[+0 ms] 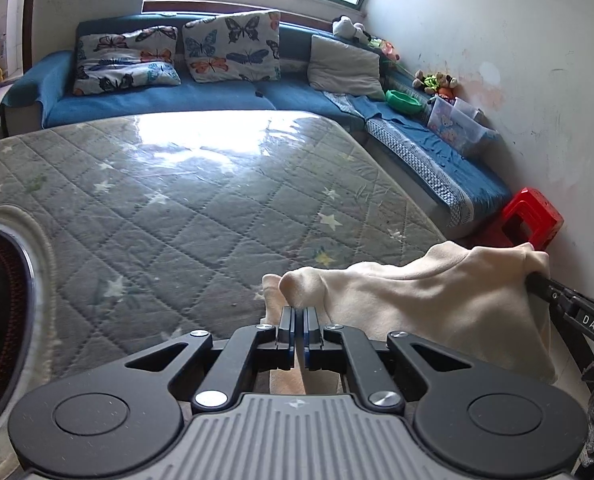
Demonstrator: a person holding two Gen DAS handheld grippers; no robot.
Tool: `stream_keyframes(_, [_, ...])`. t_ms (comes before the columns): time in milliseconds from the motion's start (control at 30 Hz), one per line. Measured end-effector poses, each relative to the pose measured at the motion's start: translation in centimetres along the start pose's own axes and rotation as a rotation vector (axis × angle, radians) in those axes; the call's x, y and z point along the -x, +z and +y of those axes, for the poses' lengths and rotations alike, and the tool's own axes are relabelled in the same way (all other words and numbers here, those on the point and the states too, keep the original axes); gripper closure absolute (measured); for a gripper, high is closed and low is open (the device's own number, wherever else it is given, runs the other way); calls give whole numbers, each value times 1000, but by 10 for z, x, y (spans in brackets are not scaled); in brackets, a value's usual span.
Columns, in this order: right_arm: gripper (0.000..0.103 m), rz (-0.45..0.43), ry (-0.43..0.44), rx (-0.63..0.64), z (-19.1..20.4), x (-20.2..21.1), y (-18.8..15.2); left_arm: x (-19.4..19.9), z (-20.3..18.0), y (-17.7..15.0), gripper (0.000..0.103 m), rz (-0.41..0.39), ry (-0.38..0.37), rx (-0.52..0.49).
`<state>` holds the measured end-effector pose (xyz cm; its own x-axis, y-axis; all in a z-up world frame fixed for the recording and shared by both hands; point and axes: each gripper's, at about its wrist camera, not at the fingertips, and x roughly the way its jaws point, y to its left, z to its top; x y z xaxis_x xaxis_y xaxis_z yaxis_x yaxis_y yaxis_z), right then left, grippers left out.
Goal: Fold clothes
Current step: 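Lift and carry the folded sweatshirt with both grippers to the bare table area, then lower the folded sweatshirt onto the table and open both grippers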
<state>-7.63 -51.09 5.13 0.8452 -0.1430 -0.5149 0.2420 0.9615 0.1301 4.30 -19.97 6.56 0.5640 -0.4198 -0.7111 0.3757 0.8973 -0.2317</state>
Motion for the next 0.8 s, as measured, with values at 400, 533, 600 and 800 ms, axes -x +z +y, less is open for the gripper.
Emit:
stream_keyframes(400, [93, 53, -67, 19, -7, -25, -9, -19, -13, 1, 97, 44, 32, -27])
stream_keyframes(533, [93, 62, -76, 9, -12, -27, -10, -20, -15, -1, 96, 53, 43, -33])
stream_keyframes(600, [92, 66, -79, 12, -13, -25, -10, -20, -15, -2, 96, 56, 49, -37])
stream_keyframes(800, [89, 64, -65, 14, -11, -17, -12, -19, -16, -6, 81, 62, 67, -51])
